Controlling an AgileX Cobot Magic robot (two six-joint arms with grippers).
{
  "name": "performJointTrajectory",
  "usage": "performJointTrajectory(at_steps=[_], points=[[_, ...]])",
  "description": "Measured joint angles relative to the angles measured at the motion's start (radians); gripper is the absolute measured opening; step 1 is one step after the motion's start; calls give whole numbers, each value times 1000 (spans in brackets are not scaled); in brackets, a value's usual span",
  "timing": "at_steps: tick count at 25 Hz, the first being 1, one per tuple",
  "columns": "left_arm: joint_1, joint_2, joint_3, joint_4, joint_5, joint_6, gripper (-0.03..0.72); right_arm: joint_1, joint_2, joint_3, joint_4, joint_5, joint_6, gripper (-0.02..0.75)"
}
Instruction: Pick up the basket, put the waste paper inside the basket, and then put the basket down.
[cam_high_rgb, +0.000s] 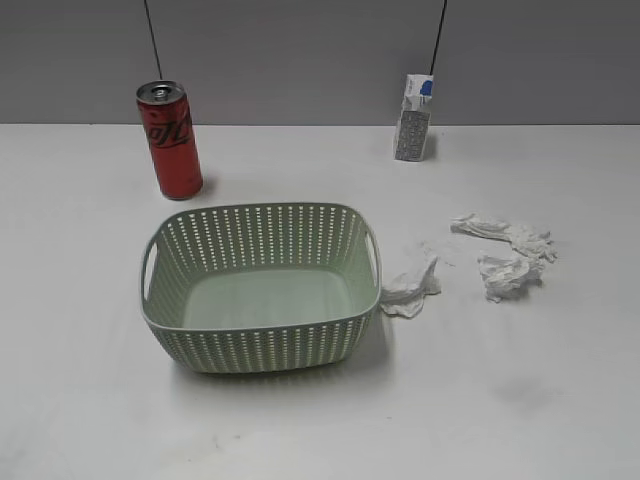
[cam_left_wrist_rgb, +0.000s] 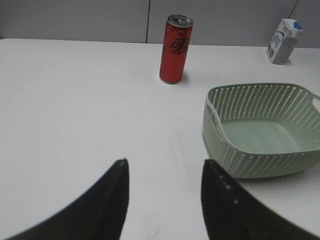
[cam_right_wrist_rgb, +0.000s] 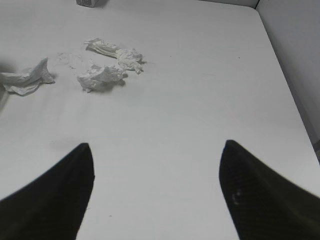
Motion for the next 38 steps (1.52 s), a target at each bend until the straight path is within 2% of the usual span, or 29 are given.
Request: performJointTrajectory(at_steps=[25,34,36,38], points=[[0,0,0,0,0,0,363,0,0,0,0,-2,0,591],[0,0,0,-5,-2,0,336,0,0,0,0,-2,0,591],[0,2,0,-8,-4,0,354,0,0,0,0,-2,0,591],[0,32,0,-25,-8,0,445,0,0,0,0,-2,0,592]])
